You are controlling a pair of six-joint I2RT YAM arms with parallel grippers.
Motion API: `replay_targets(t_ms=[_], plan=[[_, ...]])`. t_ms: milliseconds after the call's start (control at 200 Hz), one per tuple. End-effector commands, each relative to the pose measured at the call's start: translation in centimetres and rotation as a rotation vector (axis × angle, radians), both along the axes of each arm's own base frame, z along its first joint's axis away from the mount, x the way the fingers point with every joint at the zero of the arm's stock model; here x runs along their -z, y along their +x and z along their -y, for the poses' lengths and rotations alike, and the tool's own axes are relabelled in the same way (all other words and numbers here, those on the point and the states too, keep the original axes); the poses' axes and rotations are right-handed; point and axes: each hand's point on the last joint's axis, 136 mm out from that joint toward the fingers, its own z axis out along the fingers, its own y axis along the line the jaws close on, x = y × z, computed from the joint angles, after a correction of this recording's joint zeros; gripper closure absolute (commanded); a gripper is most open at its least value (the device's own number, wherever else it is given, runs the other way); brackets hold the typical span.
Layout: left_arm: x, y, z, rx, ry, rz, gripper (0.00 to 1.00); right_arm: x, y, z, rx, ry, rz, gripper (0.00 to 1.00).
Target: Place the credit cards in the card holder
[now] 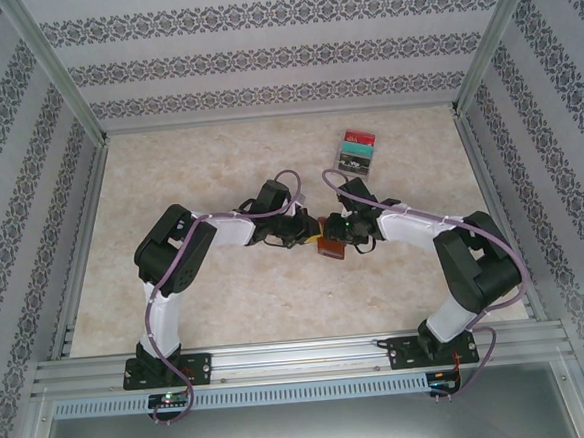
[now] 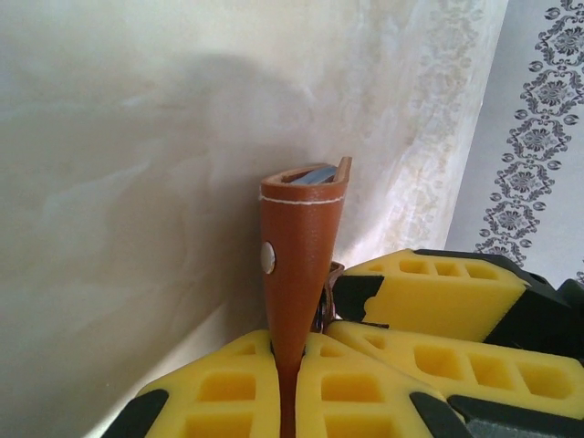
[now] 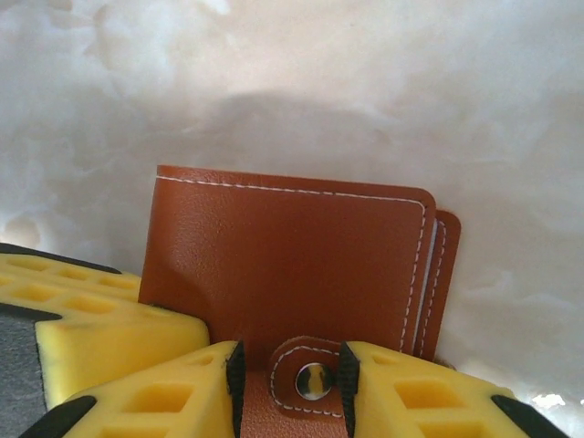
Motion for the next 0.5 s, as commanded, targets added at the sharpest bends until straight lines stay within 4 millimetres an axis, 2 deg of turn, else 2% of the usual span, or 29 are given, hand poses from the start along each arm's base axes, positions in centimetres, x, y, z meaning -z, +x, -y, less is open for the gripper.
replay_targets(t_ms=[0, 120, 200, 290, 495], plan=[[-3.0, 0.4, 1.0, 0.010, -0.069, 0.074, 0.95, 1.8, -1.4, 0.6, -0.027, -0.091, -0.064, 0.64], [-3.5, 0.5, 1.2, 0.012, -0.090, 0.085, 0.95, 2.5, -2.0, 1.1, -0.052, -0.166, -0.089, 0.62], [-3.8, 0.6, 1.1, 0.009, -0.091, 0.088, 0.96, 2.8, -2.4, 2.4, -0.052, -0.291, -0.094, 0.63], [-4.0, 0.6, 0.8, -0.003, -0.082, 0.099, 0.97, 2.9, -2.8, 3.6, -0.048, -0.382, -0.092, 0.70], [-3.2, 0.6, -0.6, -0.031, -0.033, 0.094, 0.99, 1.9, -3.1, 5.4, -0.010, -0.415, -0.053, 0.82]])
